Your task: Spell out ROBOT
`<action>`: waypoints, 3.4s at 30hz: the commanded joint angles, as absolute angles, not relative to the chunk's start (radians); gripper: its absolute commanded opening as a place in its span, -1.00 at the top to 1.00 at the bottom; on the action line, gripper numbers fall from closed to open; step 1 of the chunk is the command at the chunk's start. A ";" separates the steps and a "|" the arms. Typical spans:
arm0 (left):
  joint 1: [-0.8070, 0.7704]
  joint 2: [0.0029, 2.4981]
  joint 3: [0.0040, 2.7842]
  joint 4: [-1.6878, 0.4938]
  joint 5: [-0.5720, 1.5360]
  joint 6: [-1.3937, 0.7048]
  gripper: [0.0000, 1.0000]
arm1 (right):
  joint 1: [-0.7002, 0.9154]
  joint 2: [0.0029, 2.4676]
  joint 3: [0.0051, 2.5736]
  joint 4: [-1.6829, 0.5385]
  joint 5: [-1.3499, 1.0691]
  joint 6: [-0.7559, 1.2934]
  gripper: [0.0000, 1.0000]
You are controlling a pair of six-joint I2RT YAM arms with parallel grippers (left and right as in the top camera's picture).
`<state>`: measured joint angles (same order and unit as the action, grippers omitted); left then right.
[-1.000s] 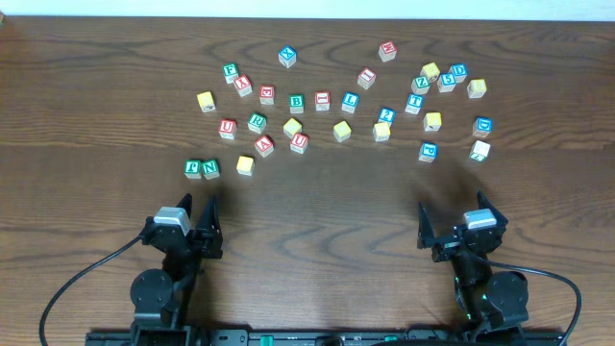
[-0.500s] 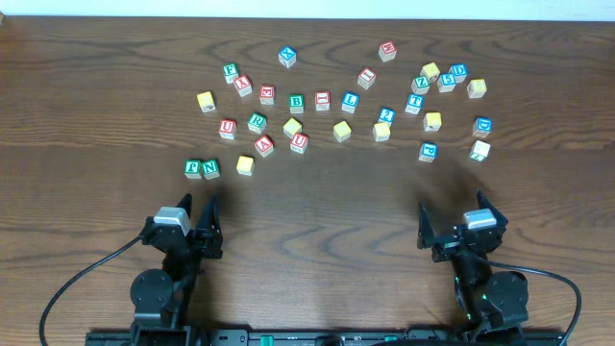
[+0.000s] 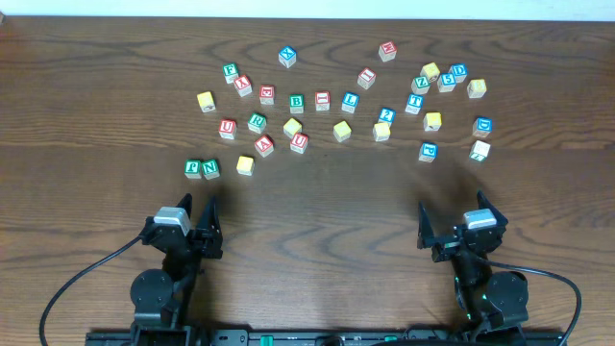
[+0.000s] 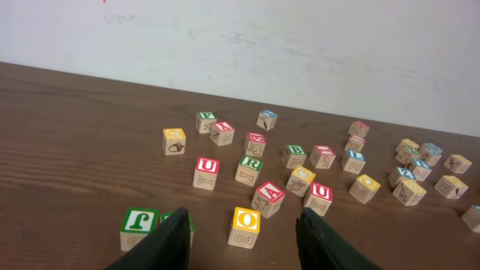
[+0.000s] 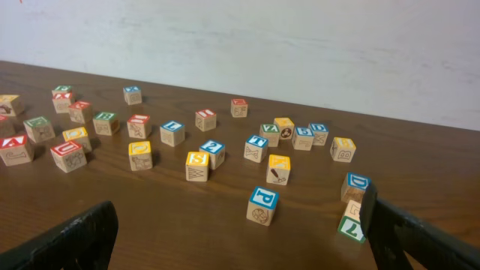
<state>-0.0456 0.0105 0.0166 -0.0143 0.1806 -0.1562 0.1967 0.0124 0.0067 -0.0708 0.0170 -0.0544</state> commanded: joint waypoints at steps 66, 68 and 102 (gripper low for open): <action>-0.039 0.091 0.187 -0.205 0.203 -0.146 0.10 | 0.226 0.014 0.006 -0.075 0.008 -0.039 -0.99; -0.039 0.231 0.334 -0.285 0.202 -0.141 0.10 | 0.226 0.014 0.006 -0.075 0.008 -0.039 -0.99; -0.041 1.744 1.788 -0.995 0.189 0.144 0.10 | 0.226 0.014 0.006 -0.075 0.008 -0.039 -0.99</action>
